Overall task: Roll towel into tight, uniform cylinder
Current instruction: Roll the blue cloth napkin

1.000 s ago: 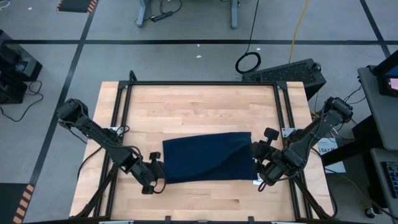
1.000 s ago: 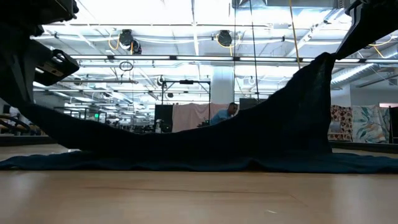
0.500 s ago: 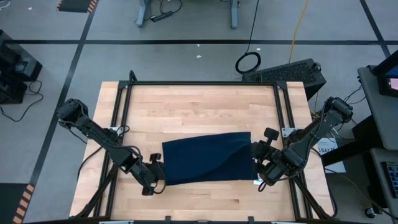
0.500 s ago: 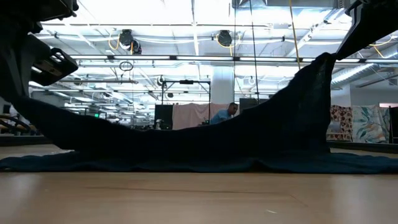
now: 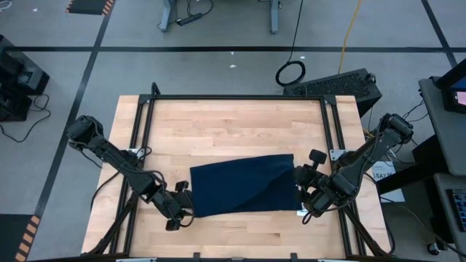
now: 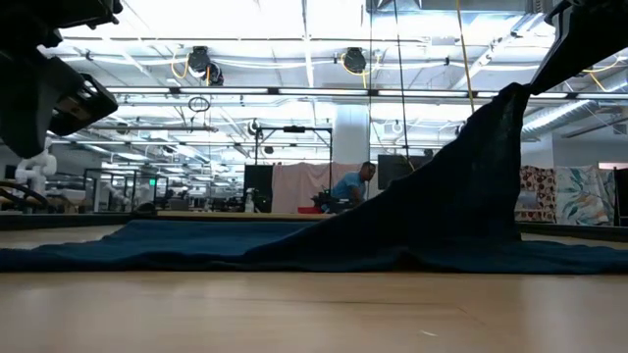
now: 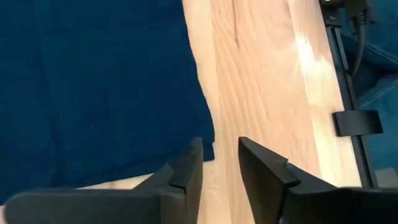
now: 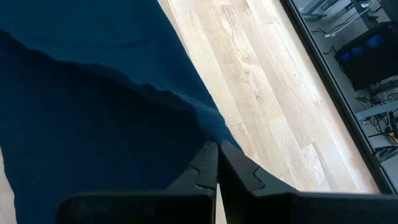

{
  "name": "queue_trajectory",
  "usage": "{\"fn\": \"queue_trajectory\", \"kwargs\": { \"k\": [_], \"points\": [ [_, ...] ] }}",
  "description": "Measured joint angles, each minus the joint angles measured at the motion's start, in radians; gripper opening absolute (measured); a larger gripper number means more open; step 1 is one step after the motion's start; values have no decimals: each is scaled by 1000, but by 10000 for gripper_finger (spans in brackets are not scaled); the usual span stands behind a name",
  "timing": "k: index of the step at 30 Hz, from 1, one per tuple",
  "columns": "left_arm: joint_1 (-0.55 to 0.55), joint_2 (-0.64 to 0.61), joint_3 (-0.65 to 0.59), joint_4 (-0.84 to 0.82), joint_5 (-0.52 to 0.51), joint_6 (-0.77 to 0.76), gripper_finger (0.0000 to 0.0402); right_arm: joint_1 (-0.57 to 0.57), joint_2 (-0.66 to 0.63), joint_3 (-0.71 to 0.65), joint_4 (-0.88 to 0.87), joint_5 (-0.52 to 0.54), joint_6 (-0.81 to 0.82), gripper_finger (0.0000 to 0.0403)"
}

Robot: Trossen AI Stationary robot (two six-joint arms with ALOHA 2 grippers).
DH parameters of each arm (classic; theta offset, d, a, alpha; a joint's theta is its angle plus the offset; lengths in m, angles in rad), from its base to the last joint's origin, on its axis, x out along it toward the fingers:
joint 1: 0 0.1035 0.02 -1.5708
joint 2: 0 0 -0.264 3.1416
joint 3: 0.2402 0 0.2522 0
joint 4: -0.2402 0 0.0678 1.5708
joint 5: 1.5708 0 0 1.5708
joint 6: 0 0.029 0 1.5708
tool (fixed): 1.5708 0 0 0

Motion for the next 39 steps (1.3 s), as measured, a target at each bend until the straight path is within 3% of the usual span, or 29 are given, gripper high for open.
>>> {"fn": "queue_trajectory", "kwargs": {
  "k": [6,12,18,25,28,33,39],
  "points": [
    [0,7,0,5,-54,-2,127,0,0,0,2,0,0,0],
    [-46,125,0,105,-90,19,128,0,0,0,9,0,0,0],
    [-102,255,0,213,-200,29,128,0,0,0,12,0,0,0],
    [-118,288,0,217,-243,22,125,0,0,0,13,0,0,0],
    [-118,288,0,218,-243,22,102,0,0,0,14,0,0,0],
    [-118,281,0,216,-242,20,17,0,0,0,15,0,0,0],
    [-118,231,0,211,-244,20,7,0,0,0,29,-7,0,0]
  ]
}}
